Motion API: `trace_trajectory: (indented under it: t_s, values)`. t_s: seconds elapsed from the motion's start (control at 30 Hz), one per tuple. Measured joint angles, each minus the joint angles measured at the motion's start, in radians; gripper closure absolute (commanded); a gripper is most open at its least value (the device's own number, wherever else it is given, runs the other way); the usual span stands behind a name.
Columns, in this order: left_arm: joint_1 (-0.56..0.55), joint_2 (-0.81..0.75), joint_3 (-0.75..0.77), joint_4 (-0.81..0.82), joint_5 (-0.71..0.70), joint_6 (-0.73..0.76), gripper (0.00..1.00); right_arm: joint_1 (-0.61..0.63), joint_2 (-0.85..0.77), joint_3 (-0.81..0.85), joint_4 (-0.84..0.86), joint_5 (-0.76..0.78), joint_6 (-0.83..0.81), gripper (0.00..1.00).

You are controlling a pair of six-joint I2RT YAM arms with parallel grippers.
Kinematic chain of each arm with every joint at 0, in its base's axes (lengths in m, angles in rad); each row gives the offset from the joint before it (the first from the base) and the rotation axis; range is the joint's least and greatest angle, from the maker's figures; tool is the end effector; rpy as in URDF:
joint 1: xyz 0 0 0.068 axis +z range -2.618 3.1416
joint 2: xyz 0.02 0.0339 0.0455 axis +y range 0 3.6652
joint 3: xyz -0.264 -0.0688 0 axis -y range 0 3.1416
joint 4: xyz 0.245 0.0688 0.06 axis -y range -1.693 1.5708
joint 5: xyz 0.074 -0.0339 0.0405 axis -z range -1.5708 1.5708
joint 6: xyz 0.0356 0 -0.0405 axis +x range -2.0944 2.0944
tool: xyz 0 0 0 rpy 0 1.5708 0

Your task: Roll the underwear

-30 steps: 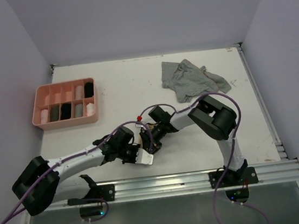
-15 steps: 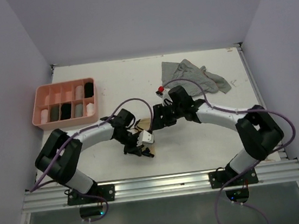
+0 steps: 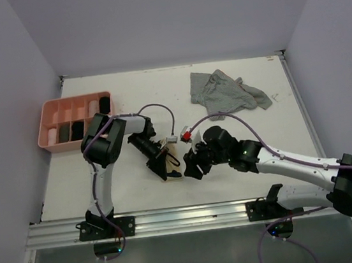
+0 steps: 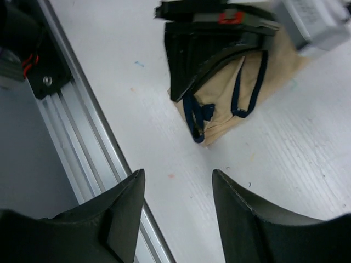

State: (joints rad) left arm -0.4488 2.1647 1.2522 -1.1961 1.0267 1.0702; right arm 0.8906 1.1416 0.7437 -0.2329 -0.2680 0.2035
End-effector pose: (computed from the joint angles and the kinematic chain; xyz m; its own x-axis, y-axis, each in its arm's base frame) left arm 0.2731 -0.1653 0.0958 -0.5208 0.7548 -0.3988 0.5971 -0.0118 -0.8021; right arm 0.1479 0.1977 0.2500 -0.5420 -0.3601 -0.7593 -0.7910 0.5238 0.3162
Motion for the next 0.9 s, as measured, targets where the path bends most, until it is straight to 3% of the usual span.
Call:
trace_trajectory:
  t_s: [0.13, 0.37, 0.57, 0.9]
  values:
    - [0.017, 0.097, 0.068, -0.122, 0.024, 0.029, 1.0, 0.139, 0.041, 0.005, 0.005, 0.072, -0.132, 0.42]
    - [0.018, 0.156, 0.107, -0.211, 0.015, 0.054, 0.97, 0.301, 0.293, 0.043, 0.064, 0.196, -0.4, 0.42]
    - [0.018, 0.165, 0.121, -0.234, -0.001, 0.076, 0.95, 0.349, 0.409, 0.044, 0.163, 0.262, -0.55, 0.43]
    - [0.017, 0.174, 0.137, -0.254, -0.016, 0.078, 0.93, 0.36, 0.434, 0.043, 0.299, 0.327, -0.641, 0.46]
